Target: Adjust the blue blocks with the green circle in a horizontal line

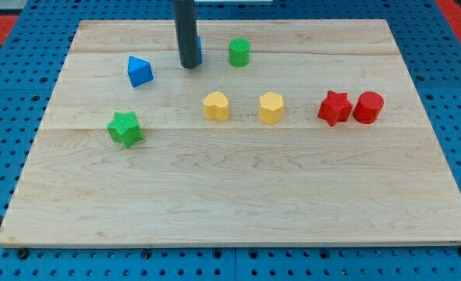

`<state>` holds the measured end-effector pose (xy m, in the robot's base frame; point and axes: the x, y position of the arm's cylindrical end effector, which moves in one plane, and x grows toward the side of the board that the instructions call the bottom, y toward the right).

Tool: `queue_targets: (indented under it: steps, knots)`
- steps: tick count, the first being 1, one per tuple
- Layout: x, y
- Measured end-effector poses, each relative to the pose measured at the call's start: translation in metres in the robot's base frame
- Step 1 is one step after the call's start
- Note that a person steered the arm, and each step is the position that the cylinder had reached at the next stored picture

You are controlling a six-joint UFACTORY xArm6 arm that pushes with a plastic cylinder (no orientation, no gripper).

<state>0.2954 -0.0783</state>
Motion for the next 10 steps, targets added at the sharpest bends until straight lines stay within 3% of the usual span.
queue_targets:
  steps: [1,2,3,5,6,8,9,10]
  knots:
    - [0.003,0.010]
    - [0.022,-0.049]
    - [-0.012,-0.066]
    - [-0.095,-0.008]
    - [-0.086,0.025]
    - [-0.043,0.015]
    - [-0.078,-0.008]
    - [-0.098,-0.073]
